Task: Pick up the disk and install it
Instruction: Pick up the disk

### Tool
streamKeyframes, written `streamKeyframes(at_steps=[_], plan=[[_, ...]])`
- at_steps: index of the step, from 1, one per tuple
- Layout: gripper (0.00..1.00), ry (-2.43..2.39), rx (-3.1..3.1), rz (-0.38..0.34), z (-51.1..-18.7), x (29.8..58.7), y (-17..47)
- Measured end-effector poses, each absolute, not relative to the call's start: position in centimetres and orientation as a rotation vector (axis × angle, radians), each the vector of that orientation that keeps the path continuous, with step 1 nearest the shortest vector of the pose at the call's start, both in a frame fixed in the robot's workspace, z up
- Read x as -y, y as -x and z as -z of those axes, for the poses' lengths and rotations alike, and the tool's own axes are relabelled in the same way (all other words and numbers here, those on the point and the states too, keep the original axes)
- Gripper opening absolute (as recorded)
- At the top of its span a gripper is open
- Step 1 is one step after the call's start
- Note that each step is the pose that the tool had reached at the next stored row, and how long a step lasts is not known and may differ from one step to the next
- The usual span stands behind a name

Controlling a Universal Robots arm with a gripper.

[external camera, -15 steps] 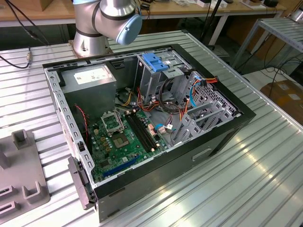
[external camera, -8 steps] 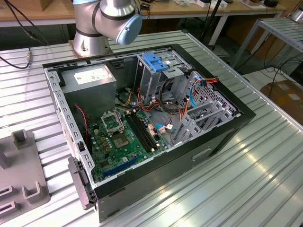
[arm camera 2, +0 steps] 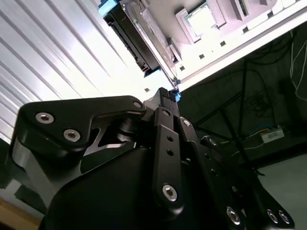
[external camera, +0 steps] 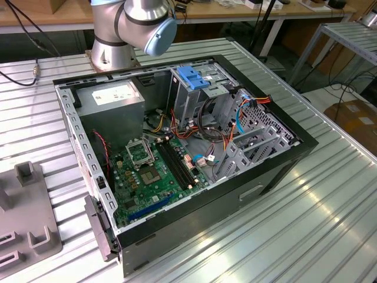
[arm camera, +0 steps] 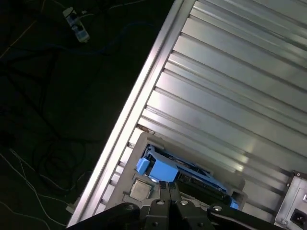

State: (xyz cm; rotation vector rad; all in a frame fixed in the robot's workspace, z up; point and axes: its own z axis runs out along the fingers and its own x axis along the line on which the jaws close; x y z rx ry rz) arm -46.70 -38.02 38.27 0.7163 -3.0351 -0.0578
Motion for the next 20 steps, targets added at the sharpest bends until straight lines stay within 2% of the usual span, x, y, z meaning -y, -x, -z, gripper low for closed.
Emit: streamKeyframes(at_steps=[20], plan=[[0.10,-1.293,2.831,0.050,-38.26,38.02,46.70]])
